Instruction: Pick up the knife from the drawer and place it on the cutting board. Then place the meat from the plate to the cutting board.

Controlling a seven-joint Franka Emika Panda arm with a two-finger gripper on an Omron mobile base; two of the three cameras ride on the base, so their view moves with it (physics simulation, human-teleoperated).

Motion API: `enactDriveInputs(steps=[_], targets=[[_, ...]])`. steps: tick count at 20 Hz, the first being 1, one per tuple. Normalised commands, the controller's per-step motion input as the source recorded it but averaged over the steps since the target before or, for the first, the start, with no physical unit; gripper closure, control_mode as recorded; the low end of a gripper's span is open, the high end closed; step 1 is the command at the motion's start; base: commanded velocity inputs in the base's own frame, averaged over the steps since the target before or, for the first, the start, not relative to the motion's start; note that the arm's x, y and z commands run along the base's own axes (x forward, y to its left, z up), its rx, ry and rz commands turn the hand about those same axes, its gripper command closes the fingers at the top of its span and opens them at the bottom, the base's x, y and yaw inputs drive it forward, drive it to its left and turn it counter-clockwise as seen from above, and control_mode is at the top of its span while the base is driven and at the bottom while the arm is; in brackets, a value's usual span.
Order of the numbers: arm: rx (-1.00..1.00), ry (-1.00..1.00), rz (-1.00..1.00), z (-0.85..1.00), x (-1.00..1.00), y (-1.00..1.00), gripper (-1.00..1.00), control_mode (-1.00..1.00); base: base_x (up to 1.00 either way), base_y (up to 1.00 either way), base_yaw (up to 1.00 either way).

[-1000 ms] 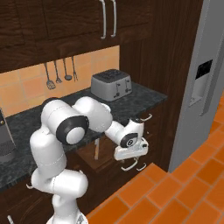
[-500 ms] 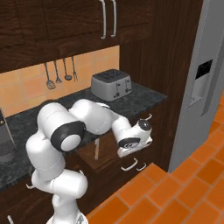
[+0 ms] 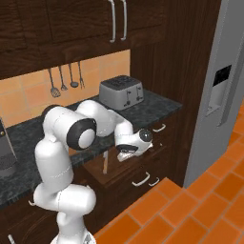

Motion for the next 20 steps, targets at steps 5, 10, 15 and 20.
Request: enactDriveInputs(steps=[5,10,15,20], targets=[[-0.02,0.00,0.06,-0.54,0.53,0.13,-1.00,-1.00,0.00,0.00,0.00],[-0.08,0.02,0.09,-0.86,0.24,-0.01,-1.00,-1.00,0.00,0.00,0.00],[-0.05,0.11,0.02,-0.33,-0.41,-0.82,-1.00,-1.00,0.00,0.00,0.00],[0.00,0.05,0.00,0.12,-0.75,-1.00,-1.00,-1.00,0.00,0.00,0.00]])
